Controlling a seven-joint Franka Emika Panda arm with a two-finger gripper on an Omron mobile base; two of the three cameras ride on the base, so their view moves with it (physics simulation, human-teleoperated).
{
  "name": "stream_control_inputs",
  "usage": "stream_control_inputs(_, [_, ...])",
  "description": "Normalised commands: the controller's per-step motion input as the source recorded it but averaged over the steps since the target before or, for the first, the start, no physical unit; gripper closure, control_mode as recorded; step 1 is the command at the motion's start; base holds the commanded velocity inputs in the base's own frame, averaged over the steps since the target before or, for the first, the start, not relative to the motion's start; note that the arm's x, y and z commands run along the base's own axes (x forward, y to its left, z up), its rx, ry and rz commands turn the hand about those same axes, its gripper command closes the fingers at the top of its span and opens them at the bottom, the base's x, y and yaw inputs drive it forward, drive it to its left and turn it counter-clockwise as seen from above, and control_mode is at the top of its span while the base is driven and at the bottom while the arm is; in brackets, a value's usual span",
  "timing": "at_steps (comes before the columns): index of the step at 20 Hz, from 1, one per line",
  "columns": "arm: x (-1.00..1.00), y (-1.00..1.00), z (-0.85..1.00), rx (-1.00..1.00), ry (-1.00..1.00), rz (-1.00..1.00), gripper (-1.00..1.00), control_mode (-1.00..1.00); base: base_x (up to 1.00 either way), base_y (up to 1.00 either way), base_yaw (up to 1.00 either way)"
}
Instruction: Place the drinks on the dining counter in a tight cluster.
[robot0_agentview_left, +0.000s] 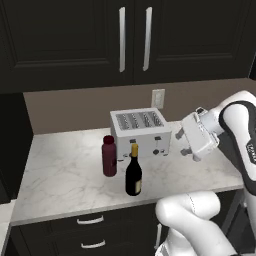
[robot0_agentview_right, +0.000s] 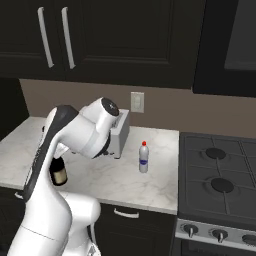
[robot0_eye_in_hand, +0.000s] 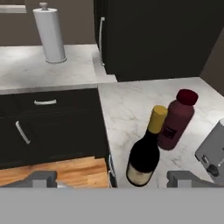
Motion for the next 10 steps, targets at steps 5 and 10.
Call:
stream_control_inputs(5, [-0.06,0.0,-0.44,0.02,-0.06,0.05,-1.0,-1.0,0.0,0.0,0.0])
stream_control_inputs(10, [0.0,0.0,-0.46,0.03,0.0,0.05,-1.0,-1.0,0.0,0.0,0.0])
